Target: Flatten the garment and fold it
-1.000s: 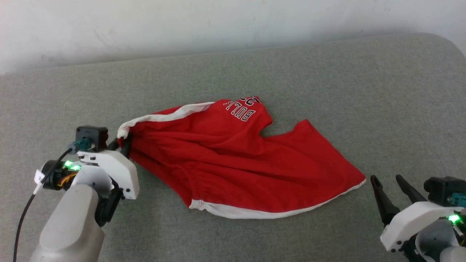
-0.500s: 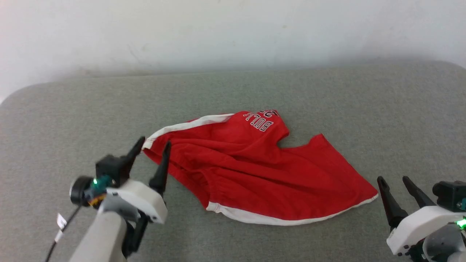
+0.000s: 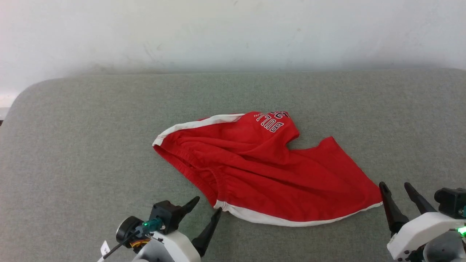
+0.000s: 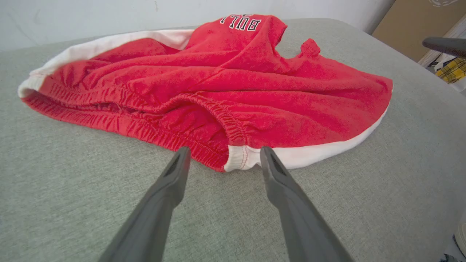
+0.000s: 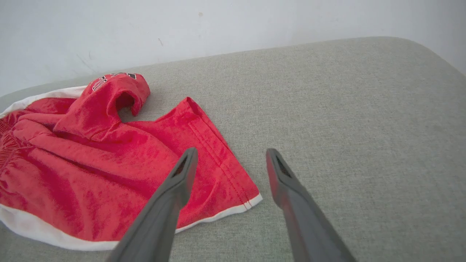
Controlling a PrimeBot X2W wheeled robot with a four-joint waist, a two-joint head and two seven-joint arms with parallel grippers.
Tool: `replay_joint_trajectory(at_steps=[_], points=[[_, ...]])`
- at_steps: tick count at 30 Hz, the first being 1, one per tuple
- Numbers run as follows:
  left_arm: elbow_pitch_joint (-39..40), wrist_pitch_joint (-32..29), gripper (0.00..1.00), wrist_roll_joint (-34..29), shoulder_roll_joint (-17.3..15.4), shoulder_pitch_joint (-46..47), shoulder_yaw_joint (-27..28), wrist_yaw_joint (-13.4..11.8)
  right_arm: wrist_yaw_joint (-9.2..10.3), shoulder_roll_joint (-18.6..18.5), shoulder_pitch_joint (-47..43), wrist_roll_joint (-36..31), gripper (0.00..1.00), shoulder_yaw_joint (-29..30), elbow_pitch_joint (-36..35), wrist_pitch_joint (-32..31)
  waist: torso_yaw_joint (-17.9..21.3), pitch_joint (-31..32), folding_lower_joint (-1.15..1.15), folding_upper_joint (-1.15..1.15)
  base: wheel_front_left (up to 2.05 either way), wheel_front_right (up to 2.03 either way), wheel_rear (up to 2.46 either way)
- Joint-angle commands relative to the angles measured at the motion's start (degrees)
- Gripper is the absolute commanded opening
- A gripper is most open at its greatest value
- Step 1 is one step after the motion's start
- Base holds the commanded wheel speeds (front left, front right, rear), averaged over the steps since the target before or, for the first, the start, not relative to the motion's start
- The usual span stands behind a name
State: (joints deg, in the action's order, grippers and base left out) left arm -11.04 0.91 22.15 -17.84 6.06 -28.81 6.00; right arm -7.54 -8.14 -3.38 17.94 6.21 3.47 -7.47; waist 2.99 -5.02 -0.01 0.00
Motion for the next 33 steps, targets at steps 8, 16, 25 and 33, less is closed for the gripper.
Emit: replay_joint_trajectory(at_steps=[8, 16, 25, 33], points=[[-2.3, -1.7, 1.00, 0.8, 0.1, 2.4, -2.0, 0.7, 0.05, 0.5, 0.4, -0.4, 1.00, 0.3, 0.3, 0.1, 1.6, -2.6, 0.01, 0.00, 0.00, 0.00, 0.00], [-6.3, -0.7, 1.00, 0.9, 1.0, 5.1, -2.5, 0.7, 0.05, 0.4, 0.8, -0.3, 1.00, 0.1, 0.8, 0.1, 2.6, -3.8, 0.01, 0.00, 0.00, 0.00, 0.00], [-6.4, 0.7, 0.00, 1.3, 0.5, 5.4, -2.9, 0.6, 0.05, -0.4, 0.4, -0.2, 1.00, -0.5, 1.4, -0.9, 2.0, -3.4, 0.01, 0.00, 0.00, 0.00, 0.00], [-1.2, 2.2, 0.00, 1.5, -0.5, 2.5, -2.2, -1.6, 0.05, -7.4, -1.2, 0.3, 1.00, -6.2, 0.9, -8.2, -0.7, -1.1, 0.01, 0.00, 0.00, 0.00, 0.00]])
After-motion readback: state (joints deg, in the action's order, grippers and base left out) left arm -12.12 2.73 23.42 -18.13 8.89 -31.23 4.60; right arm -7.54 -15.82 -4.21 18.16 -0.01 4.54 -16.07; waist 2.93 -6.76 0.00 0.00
